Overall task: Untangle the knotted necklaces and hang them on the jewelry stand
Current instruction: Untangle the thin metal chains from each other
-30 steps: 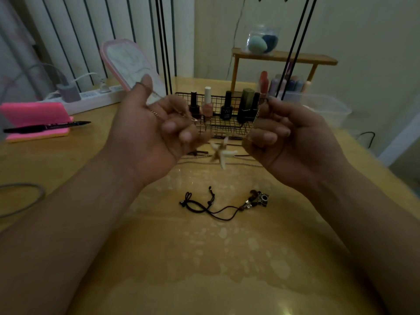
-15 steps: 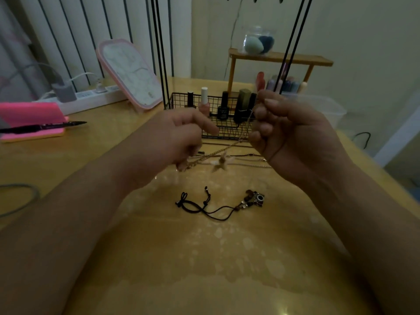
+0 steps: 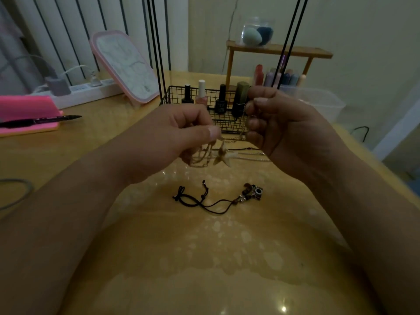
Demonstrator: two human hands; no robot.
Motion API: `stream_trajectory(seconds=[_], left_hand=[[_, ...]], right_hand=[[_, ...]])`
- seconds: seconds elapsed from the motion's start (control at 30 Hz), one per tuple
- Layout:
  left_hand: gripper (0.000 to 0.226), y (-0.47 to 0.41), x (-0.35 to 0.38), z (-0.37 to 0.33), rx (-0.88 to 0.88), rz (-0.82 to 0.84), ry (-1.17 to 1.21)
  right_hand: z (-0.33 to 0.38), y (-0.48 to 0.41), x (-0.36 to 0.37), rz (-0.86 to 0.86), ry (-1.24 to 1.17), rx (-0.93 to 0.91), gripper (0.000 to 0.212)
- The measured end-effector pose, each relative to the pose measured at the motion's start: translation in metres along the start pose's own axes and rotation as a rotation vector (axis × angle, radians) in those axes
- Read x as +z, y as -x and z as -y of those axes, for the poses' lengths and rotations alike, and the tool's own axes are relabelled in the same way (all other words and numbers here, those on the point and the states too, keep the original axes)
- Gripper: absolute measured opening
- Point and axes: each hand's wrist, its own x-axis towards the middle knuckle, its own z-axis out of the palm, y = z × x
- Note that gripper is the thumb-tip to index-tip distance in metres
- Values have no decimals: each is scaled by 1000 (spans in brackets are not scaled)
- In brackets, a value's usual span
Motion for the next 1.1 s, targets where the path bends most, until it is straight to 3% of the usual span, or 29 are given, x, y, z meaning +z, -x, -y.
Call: stream_trajectory(seconds=[0.17,0.4,0.67,1.1], left_hand=[[12,-3,3,1,-69,-46,140],[9,1,10,0,-65,119,51],[11,2,12,0,27,74,31],[12,3,16,-4,-41,115,132]], right_hand=[[0,1,2,96,-23,-28,24],[4,2,5,188,-44,-70,24],[4,1,2,147,-49,-77,23],[4,2,4,98,-40,-34,31]])
